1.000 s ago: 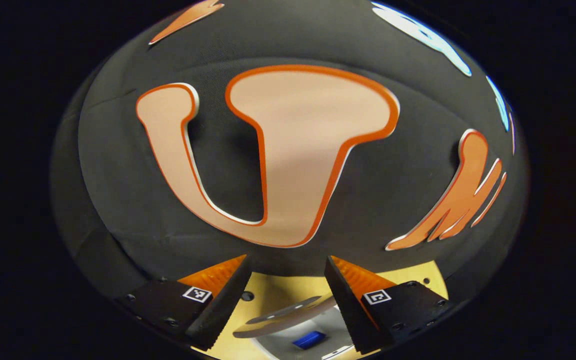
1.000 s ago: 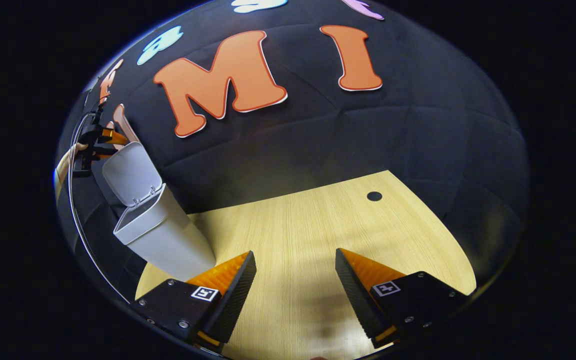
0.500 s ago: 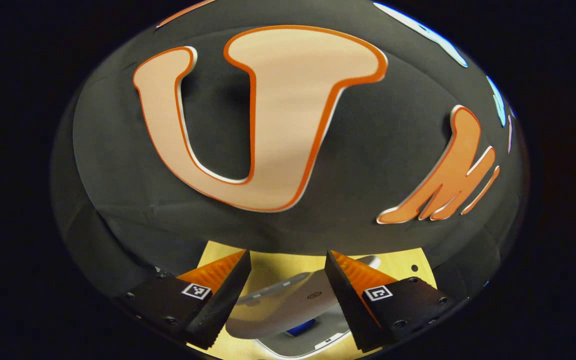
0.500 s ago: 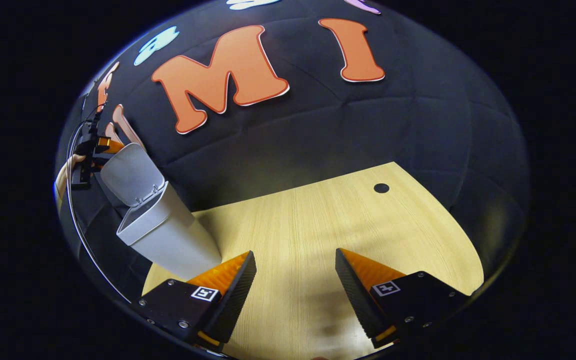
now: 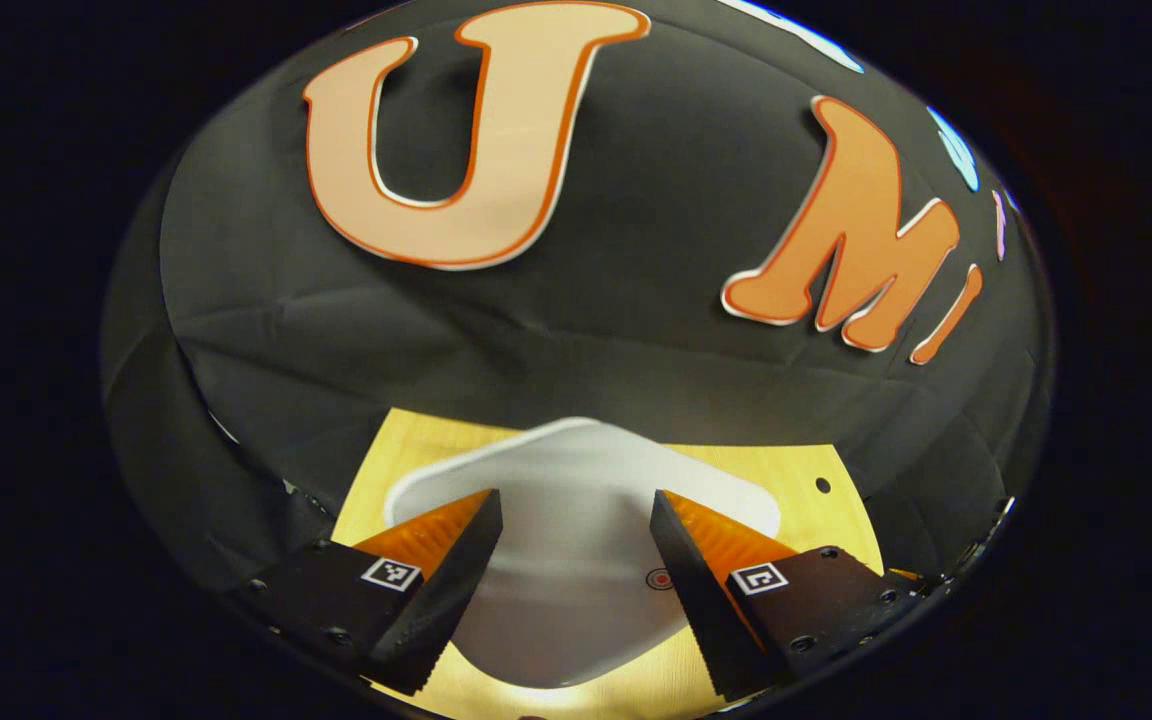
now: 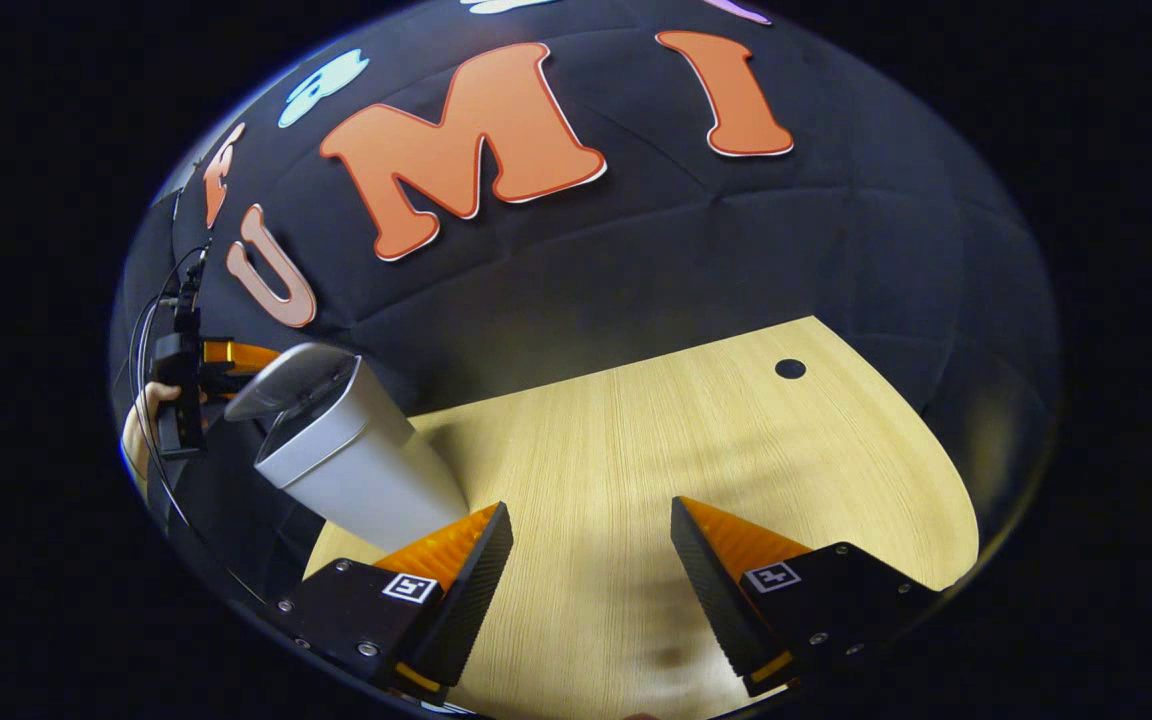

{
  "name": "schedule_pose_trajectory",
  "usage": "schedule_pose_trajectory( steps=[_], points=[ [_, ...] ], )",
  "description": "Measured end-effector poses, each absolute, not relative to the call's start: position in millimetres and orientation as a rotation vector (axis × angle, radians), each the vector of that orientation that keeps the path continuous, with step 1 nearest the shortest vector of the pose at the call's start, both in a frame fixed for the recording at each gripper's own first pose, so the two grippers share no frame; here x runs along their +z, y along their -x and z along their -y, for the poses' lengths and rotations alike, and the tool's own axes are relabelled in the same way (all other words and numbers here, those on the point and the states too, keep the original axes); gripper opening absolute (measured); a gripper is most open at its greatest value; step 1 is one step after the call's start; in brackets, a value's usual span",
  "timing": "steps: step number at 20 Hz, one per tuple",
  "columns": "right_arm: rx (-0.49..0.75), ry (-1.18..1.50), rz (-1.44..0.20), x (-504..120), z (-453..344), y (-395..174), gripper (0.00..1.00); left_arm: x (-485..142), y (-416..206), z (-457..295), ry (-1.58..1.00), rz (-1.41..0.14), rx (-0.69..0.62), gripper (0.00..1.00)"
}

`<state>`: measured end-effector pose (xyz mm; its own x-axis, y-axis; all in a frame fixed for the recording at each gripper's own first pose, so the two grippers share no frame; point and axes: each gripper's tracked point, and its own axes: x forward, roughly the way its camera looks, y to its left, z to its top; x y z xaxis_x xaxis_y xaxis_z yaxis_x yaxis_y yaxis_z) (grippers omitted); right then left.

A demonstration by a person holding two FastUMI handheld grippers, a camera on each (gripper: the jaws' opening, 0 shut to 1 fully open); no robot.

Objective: Press the lid of the desktop garbage bin to open it, pick up the crumpled paper on the desktop and throw it into the bin, then pick up the pop can on the desktop and drop it into the bin, and finally close the garbage bin lid.

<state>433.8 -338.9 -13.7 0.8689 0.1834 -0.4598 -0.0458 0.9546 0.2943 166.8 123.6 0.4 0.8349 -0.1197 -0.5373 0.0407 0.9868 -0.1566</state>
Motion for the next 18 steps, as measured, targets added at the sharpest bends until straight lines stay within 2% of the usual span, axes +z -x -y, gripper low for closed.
schedule_pose_trajectory(
  steps=[10,16,18],
  points=[
    [0.164,-0.269,-0.517,-13.5,336.9,-421.1,0.95,-36.6,-153.3,-105.0,-0.004,-0.533,-0.036,0.97],
    [0.192,-0.267,-0.520,-14.0,333.4,-418.2,0.95,-45.4,-147.8,-100.6,-0.061,-0.551,-0.066,0.96],
    [0.198,-0.268,-0.518,-12.3,334.3,-418.1,0.95,-44.6,-149.1,-100.1,-0.137,-0.475,-0.080,0.98]
  ],
)
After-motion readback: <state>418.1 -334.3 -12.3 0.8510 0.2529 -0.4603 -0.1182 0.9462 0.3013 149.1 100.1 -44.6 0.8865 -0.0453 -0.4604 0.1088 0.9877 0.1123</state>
